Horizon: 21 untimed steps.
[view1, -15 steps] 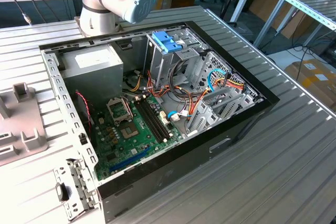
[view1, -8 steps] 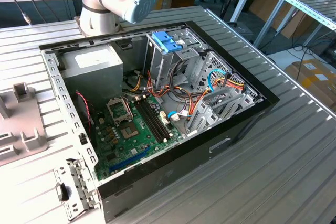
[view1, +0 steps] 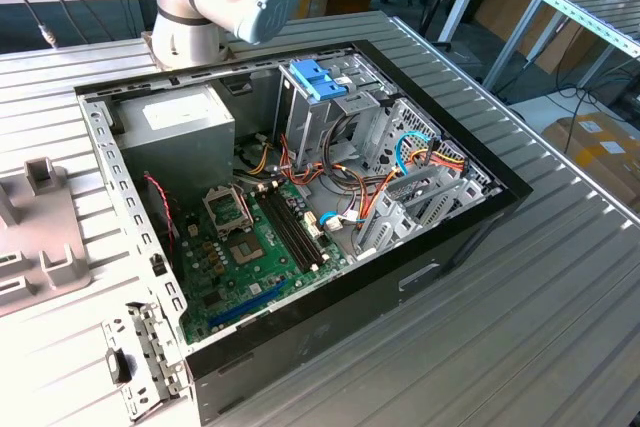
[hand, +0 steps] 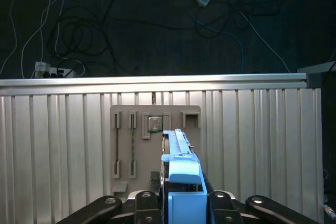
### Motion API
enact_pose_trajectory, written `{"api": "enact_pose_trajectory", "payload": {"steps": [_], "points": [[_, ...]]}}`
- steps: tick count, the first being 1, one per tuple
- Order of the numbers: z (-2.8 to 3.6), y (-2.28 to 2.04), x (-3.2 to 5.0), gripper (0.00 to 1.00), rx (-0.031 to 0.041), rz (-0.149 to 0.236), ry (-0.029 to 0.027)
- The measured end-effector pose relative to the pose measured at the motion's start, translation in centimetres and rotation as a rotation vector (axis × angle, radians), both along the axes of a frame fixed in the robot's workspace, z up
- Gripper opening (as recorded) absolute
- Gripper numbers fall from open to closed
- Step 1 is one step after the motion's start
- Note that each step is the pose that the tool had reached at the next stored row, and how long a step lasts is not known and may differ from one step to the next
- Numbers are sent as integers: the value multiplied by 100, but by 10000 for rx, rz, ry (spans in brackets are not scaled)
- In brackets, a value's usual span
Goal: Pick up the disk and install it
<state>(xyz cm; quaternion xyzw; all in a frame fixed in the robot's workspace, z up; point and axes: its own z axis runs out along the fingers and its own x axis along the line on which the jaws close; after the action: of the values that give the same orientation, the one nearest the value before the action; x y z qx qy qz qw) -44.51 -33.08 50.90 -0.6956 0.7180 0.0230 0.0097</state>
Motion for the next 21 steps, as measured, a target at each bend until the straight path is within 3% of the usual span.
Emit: {"api": "enact_pose_trajectory", "payload": {"steps": [4,6,21], "points": [[0,-8,1,37,0,0,0],[0,-40,4,37,0,0,0],[0,-86,8,37,0,0,0]]}}
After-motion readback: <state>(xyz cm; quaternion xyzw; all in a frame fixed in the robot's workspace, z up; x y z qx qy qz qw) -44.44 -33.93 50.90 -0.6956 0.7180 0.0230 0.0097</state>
